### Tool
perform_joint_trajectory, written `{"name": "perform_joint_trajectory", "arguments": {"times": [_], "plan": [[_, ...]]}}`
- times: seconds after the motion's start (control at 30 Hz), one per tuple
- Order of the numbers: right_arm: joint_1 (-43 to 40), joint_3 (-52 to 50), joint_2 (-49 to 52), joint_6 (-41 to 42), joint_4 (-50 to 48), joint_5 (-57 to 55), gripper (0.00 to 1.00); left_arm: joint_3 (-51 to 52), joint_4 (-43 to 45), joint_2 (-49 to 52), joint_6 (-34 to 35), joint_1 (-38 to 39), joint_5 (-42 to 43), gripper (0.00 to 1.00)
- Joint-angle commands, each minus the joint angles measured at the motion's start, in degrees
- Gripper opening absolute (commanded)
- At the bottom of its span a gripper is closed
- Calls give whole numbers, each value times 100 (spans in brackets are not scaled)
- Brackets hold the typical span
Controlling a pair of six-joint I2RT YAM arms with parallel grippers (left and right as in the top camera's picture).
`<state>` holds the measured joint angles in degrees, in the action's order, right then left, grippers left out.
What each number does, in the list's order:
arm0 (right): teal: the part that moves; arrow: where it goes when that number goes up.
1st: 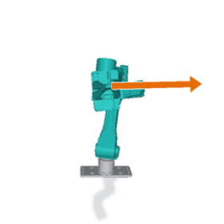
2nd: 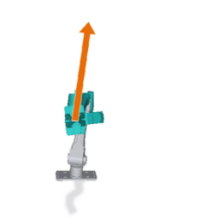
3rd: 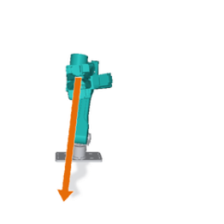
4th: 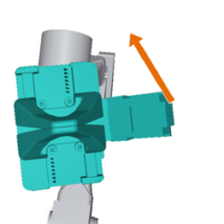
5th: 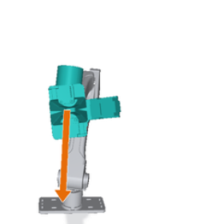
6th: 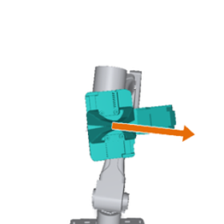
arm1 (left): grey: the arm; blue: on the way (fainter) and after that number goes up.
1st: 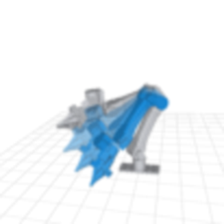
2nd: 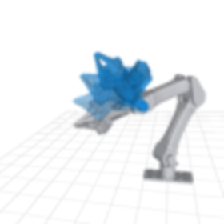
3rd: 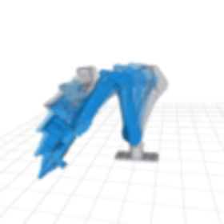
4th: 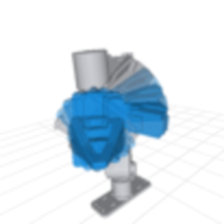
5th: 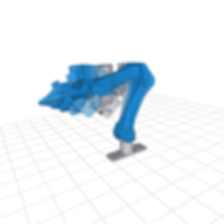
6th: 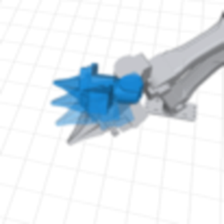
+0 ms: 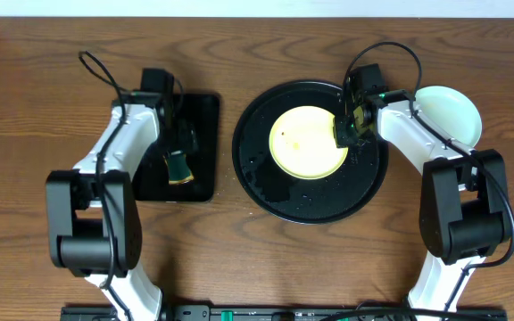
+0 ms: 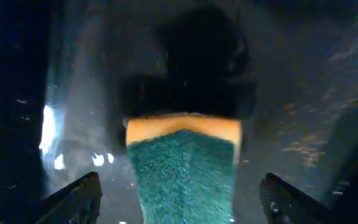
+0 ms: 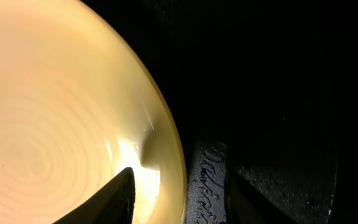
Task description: Clean dirty plates on tray and stack at the side
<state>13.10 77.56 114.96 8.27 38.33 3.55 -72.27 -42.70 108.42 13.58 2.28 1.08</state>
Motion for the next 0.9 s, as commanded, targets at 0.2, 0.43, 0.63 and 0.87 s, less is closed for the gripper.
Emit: {"name": "perform_joint_trajectory", "arguments": {"times": [0.2,0.43,0.63,0.87], "plan": [[59,22,13,-22,4,-28,45,313,649,210,-20,-11,-70,30],[59,22,13,-94,-35,-31,66,363,625,245,-20,-13,-70,77],[61,-7,15,-168,-376,-28,60,363,229,219,-22,-9,144,76],[76,-455,28,-149,-1016,-26,45,365,0,219,-22,-7,146,72]]}}
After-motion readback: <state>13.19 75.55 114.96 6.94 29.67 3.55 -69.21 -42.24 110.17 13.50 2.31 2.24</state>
